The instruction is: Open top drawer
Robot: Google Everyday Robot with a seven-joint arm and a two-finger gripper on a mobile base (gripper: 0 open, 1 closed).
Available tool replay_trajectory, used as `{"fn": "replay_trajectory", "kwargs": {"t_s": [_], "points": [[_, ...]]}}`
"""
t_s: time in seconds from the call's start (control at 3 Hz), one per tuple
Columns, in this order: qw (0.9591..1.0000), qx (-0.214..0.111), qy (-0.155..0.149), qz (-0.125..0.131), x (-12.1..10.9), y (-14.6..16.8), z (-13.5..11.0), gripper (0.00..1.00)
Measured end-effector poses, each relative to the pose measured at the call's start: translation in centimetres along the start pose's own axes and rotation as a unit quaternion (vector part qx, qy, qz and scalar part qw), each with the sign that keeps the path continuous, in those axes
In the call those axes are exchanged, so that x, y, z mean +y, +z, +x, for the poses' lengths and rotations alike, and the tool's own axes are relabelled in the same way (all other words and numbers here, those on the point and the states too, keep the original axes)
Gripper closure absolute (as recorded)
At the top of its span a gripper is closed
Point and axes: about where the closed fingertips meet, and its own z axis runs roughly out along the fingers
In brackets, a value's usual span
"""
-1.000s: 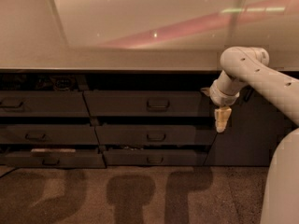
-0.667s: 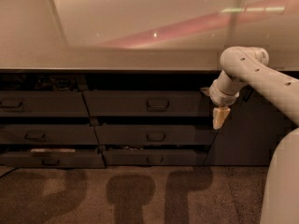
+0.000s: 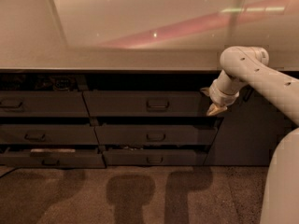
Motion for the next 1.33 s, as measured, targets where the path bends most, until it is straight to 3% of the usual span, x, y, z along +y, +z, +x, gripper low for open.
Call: {"fn": "replay_trajectory", "kwargs": {"t_s": [0.33,0.67,1.33], "points": [[1.0,0.0,0.0,0.0,0.0,0.0,0.0,0.89],[1.0,0.0,0.0,0.0,0.0,0.01,0.0,1.0],[1.0,0.0,0.0,0.0,-0.1,-0.61,-0.07,1.0]]}}
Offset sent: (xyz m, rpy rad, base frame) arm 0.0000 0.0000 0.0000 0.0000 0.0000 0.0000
